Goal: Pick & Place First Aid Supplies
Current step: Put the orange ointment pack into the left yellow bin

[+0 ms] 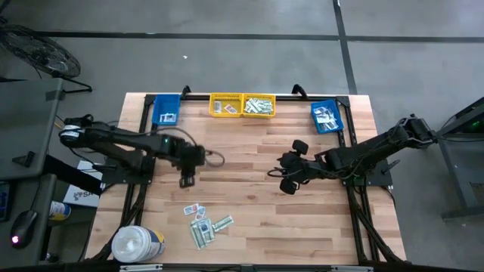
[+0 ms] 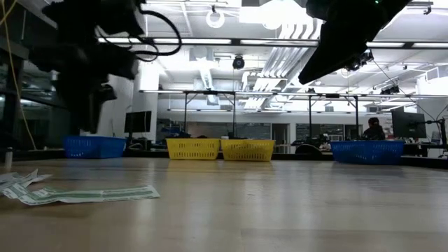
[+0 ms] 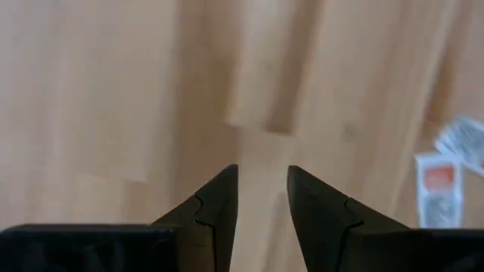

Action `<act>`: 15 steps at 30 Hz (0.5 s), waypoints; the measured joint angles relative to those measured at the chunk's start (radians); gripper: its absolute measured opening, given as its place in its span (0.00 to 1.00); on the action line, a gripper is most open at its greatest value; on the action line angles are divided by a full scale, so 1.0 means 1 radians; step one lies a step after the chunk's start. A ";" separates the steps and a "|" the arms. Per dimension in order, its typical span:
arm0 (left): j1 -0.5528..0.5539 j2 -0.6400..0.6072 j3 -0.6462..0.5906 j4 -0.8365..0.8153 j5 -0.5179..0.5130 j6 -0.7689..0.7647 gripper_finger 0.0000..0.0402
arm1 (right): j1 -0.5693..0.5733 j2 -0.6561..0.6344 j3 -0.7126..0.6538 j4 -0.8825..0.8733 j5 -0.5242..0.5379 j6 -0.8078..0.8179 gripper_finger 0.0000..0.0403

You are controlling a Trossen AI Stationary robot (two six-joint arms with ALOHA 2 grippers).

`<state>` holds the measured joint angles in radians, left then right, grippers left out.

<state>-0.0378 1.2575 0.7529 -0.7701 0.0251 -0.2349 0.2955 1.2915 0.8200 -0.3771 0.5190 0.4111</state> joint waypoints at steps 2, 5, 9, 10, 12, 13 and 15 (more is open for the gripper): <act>-0.066 0.000 -0.014 0.001 0.014 -0.039 0.29 | 0.000 0.000 0.000 0.000 0.000 0.000 0.35; -0.163 0.000 -0.030 0.001 0.024 -0.108 0.29 | 0.000 0.000 0.000 0.000 0.000 0.000 0.35; -0.280 0.000 -0.042 0.013 0.025 -0.232 0.29 | 0.000 0.000 0.000 0.000 0.001 0.000 0.35; -0.306 0.001 -0.042 0.019 0.022 -0.268 0.29 | 0.000 0.000 0.000 0.000 0.001 0.000 0.35; -0.359 0.003 -0.042 0.026 0.005 -0.346 0.29 | 0.000 0.000 0.000 0.000 0.001 0.000 0.35; -0.384 0.004 -0.042 0.029 -0.008 -0.382 0.29 | 0.000 0.000 0.000 0.000 0.001 0.000 0.35; -0.431 0.004 -0.042 0.050 -0.042 -0.456 0.29 | 0.000 0.000 0.000 0.000 0.001 0.000 0.35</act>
<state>-0.4686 1.2617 0.7105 -0.7199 -0.0166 -0.6908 0.2955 1.2915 0.8200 -0.3767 0.5205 0.4114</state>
